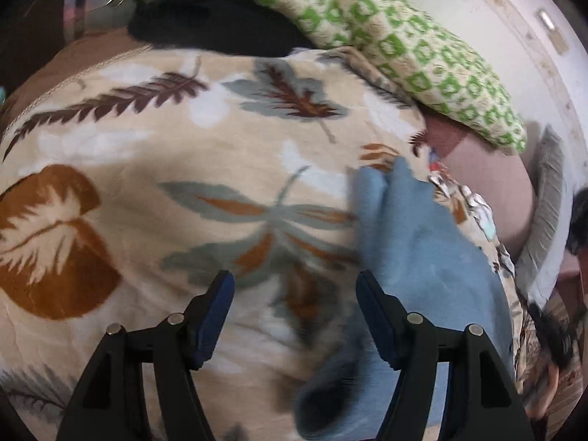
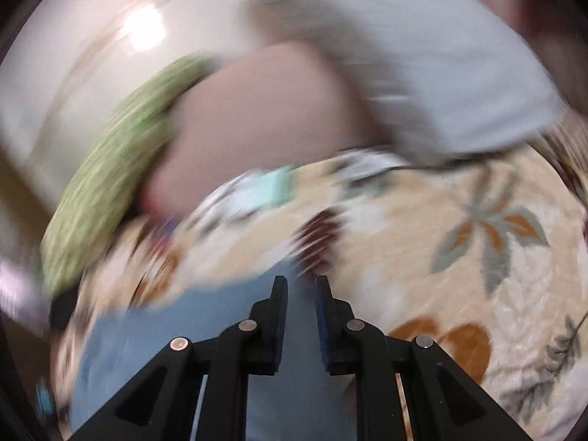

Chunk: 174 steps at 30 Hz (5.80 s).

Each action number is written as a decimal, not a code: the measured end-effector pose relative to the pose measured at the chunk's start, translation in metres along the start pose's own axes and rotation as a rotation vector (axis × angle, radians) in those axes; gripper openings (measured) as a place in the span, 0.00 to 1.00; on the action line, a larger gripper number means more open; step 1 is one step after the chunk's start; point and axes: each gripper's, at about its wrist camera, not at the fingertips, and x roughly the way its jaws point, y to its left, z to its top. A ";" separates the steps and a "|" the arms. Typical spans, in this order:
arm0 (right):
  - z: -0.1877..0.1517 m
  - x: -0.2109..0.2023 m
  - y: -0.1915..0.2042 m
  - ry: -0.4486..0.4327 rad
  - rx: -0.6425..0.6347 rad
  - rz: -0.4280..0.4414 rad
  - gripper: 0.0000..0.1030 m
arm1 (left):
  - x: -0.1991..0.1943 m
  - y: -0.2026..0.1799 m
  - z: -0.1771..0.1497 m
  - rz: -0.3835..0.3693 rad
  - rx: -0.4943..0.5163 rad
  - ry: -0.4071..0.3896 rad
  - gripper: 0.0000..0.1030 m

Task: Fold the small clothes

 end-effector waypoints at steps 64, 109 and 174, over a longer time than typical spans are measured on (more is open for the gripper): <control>-0.099 -0.106 -0.003 0.072 -0.238 0.357 0.66 | 0.039 -0.269 -0.177 -0.002 0.667 0.094 0.57; -0.058 -0.002 -0.097 0.258 0.273 0.373 0.78 | 0.026 -0.275 -0.133 0.072 0.737 -0.105 0.70; -0.154 -0.285 0.144 -0.062 -0.288 0.304 0.79 | -0.282 -0.205 -0.178 0.087 0.587 -0.583 1.00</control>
